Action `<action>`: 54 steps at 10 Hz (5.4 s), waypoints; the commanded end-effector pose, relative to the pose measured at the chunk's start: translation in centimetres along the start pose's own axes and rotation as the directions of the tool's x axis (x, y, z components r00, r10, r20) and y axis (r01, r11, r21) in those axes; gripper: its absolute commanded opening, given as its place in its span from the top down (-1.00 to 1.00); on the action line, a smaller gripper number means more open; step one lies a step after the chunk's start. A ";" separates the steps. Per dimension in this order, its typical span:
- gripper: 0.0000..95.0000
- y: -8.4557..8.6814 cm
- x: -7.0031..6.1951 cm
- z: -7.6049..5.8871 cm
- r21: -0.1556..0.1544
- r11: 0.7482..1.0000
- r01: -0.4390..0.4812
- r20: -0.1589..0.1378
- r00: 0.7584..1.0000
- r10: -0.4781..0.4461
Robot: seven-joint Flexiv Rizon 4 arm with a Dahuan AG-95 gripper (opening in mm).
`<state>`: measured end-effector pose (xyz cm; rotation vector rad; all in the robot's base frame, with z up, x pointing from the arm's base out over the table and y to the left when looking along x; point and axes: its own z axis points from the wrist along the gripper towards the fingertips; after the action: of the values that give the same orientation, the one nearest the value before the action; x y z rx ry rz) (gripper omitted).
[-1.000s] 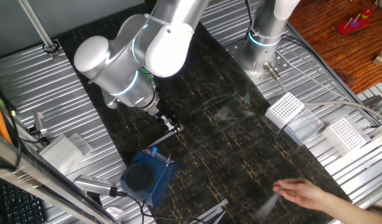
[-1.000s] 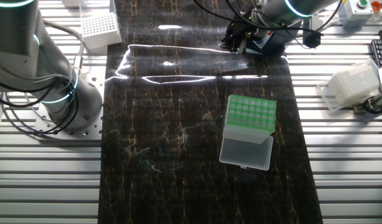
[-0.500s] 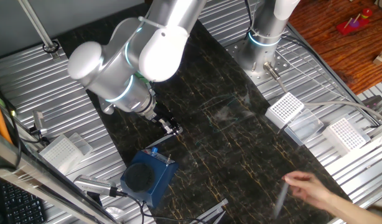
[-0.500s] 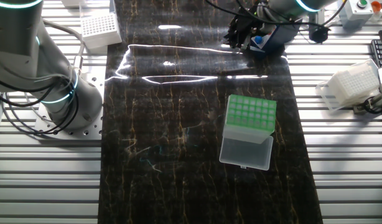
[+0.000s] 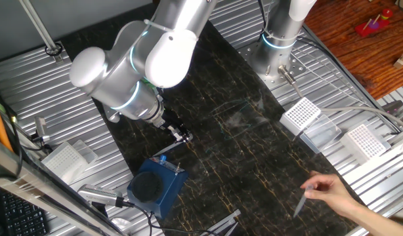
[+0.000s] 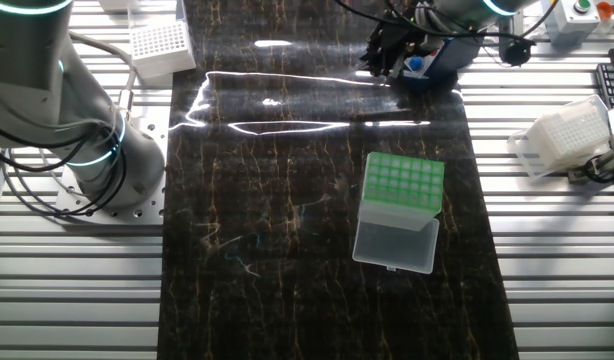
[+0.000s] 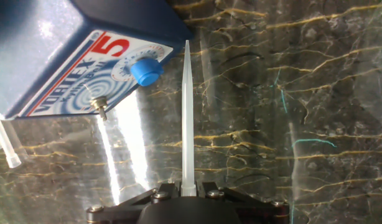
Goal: Insert a large pipette tip into the holder for large pipette tips
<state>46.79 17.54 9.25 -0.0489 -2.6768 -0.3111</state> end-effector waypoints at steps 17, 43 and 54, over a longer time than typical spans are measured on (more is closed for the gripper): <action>1.00 -1.1 0.6 0.6 -0.025 0.985 0.173 -0.009 0.985 -0.173; 1.00 -3.9 1.6 1.9 0.129 0.969 0.210 0.214 0.948 -0.234; 1.00 -3.9 1.6 1.9 0.136 0.968 0.210 0.237 0.942 -0.237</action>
<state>44.22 14.14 7.45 0.2689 -2.9508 -0.2428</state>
